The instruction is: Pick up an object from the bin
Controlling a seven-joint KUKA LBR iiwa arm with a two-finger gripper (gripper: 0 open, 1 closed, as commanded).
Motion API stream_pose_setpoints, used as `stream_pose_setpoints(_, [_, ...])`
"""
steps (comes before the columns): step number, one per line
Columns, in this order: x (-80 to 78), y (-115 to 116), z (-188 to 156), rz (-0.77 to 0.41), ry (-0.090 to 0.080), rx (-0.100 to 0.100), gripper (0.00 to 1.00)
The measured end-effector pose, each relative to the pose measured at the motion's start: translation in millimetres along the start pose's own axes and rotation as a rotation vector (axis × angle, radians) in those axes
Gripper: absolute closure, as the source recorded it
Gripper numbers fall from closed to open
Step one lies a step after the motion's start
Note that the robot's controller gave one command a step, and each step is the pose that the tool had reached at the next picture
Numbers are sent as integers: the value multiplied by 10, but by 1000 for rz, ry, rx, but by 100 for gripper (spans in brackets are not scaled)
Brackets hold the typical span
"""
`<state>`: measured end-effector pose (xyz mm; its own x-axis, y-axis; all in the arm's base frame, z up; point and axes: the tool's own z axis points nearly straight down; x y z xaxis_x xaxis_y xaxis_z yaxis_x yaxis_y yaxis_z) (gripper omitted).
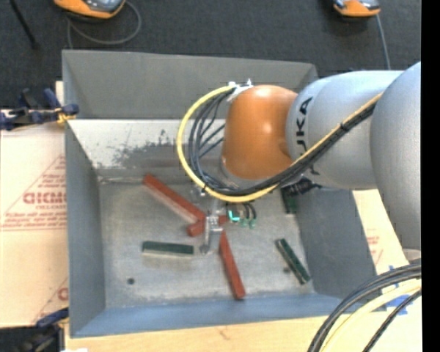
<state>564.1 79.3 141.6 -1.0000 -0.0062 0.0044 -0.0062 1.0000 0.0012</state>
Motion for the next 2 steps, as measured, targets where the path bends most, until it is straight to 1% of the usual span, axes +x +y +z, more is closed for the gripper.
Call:
stream_pose_setpoints(1, [-389, -654, 741, -37, -3, 3, 0])
stream_pose_setpoints(2, [-418, -612, 670, -39, -15, 0, 100])
